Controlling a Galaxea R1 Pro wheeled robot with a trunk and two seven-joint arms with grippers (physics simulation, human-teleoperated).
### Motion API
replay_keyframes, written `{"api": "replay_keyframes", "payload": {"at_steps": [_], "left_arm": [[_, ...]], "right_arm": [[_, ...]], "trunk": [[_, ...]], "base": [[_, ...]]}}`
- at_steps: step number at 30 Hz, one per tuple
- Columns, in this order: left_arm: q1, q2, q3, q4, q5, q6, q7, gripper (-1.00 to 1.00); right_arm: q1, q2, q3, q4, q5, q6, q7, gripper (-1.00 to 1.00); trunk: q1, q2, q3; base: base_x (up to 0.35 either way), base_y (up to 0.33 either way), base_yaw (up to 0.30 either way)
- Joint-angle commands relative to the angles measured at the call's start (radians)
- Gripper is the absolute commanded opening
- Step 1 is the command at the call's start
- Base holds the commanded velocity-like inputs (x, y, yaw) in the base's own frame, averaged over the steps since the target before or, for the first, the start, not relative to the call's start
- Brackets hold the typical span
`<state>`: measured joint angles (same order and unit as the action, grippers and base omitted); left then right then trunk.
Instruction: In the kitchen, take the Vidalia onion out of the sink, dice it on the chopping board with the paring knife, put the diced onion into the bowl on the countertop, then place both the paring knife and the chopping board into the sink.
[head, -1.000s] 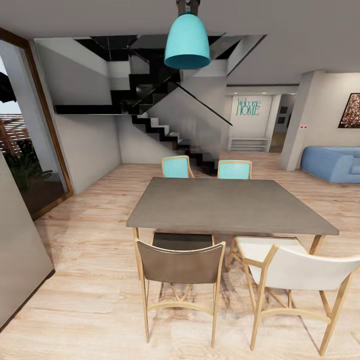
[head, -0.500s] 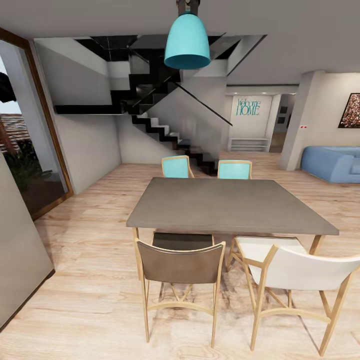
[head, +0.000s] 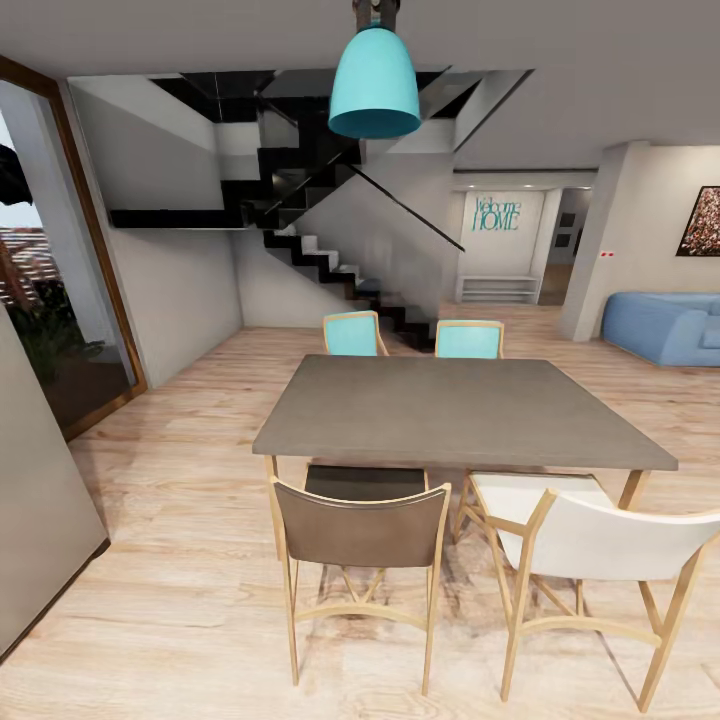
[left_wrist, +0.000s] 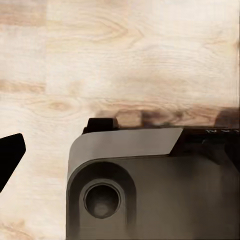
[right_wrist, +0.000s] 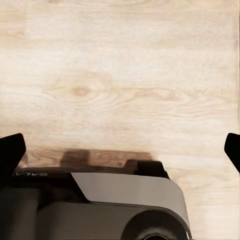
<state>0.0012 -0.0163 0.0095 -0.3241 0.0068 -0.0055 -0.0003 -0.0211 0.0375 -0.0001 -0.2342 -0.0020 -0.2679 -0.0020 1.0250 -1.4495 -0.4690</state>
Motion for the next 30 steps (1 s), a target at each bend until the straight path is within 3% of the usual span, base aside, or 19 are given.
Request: {"api": "replay_keyframes", "payload": {"at_steps": [1, 13, 22, 26, 30], "left_arm": [[0.001, 0.0, 0.001, -0.03, 0.001, -0.001, 0.0, 1.0], [0.0, -0.002, 0.0, -0.249, 0.003, -0.046, -0.001, 1.0], [0.0, -0.002, -0.003, -0.199, 0.004, -0.053, -0.006, 1.0], [0.0, 0.008, -0.001, -0.162, 0.004, -0.062, -0.007, 1.0], [0.0, 0.011, -0.003, -0.15, 0.004, -0.069, -0.007, 1.0]], "right_arm": [[0.0, -0.001, -0.001, -0.021, 0.0, -0.004, -0.001, 1.0], [0.0, -0.002, -0.001, -0.236, 0.0, -0.005, -0.039, 1.0], [0.0, -0.004, -0.013, -0.279, -0.002, -0.018, -0.049, 1.0], [0.0, -0.003, -0.061, -0.246, -0.002, -0.037, -0.049, 1.0], [0.0, -0.002, -0.072, -0.234, -0.003, -0.04, -0.049, 1.0]], "trunk": [[0.0, 0.0, -0.001], [0.0, 0.0, -0.001], [0.0, 0.0, -0.001], [0.0, 0.0, -0.001], [0.0, 0.0, -0.001]], "base": [[0.0, 0.0, 0.0], [0.0, 0.0, 0.0], [0.0, 0.0, 0.0], [-0.01, 0.0, 0.0], [-0.239, 0.0, 0.0]]}}
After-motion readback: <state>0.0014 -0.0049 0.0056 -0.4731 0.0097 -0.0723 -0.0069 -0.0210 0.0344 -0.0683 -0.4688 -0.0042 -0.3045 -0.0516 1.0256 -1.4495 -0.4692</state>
